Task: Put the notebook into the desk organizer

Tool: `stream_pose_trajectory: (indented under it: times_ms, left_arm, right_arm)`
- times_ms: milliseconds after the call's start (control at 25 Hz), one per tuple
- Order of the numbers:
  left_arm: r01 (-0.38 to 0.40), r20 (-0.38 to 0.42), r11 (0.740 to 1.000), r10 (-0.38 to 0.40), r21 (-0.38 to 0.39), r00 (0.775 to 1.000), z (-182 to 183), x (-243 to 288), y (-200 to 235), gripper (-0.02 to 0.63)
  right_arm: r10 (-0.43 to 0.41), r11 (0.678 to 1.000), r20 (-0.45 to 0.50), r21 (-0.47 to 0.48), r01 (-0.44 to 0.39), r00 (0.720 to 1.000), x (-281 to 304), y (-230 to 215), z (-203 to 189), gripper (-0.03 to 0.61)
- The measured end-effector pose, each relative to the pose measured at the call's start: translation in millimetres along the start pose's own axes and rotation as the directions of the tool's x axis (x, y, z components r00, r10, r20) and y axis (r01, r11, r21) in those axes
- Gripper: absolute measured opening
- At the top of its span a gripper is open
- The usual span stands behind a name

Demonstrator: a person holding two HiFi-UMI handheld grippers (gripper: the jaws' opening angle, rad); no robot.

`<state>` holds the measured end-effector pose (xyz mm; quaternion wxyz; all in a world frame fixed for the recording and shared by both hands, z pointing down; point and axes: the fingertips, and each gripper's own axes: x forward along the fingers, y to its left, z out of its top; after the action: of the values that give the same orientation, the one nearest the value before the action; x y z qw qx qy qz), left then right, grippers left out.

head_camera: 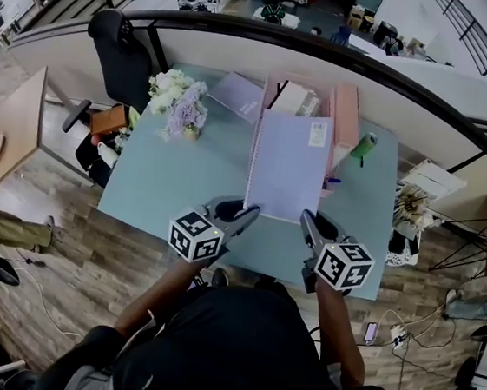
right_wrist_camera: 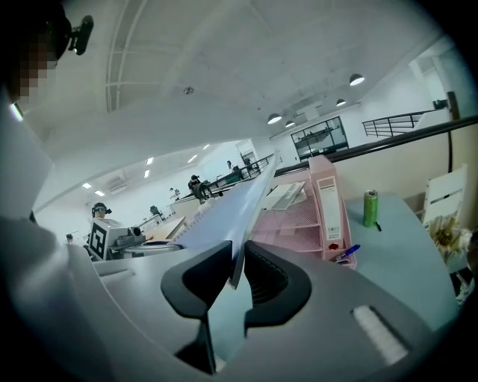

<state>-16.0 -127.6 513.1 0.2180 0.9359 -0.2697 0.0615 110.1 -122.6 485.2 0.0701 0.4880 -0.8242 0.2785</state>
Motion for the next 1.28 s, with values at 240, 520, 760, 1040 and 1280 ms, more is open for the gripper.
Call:
stream_pose_trajectory:
  times_ms: [240,520,760,1040,1280]
  left_arm:
    - [0.019,-0.017,1.000,-0.019,0.023,1.000,-9.3,-9.5,-12.8,0.153]
    - [0.034,-0.033,0.999,-0.033,0.033,0.999,-20.9,-18.7,-25.2,0.153]
    - [0.041,-0.050,0.998,-0.039,0.041,0.998,-33.6,-24.5,-34.1,0.153]
    - [0.057,-0.080,0.998,-0.053,0.041,0.995,-52.3,-26.6,-41.8,0.153]
    - [0.073,-0.111,0.996,-0.067,0.054,0.992,-65.7,-32.4,-50.0,0.155]
  right_arm:
    - [-0.019,1.000,0.007,0.005,0.019,1.000,-12.8,8.2,-12.1,0.054]
    - [-0.037,0.999,0.000,0.004,0.037,0.999,-23.9,15.1,-24.9,0.054]
    - [-0.050,0.999,-0.009,0.001,0.050,0.999,-30.4,19.0,-37.7,0.052]
    - [-0.062,0.998,-0.031,0.013,0.063,0.998,-35.9,18.2,-56.2,0.051]
    - [-0.074,0.997,-0.043,0.021,0.075,0.996,-42.9,22.2,-68.7,0.049]
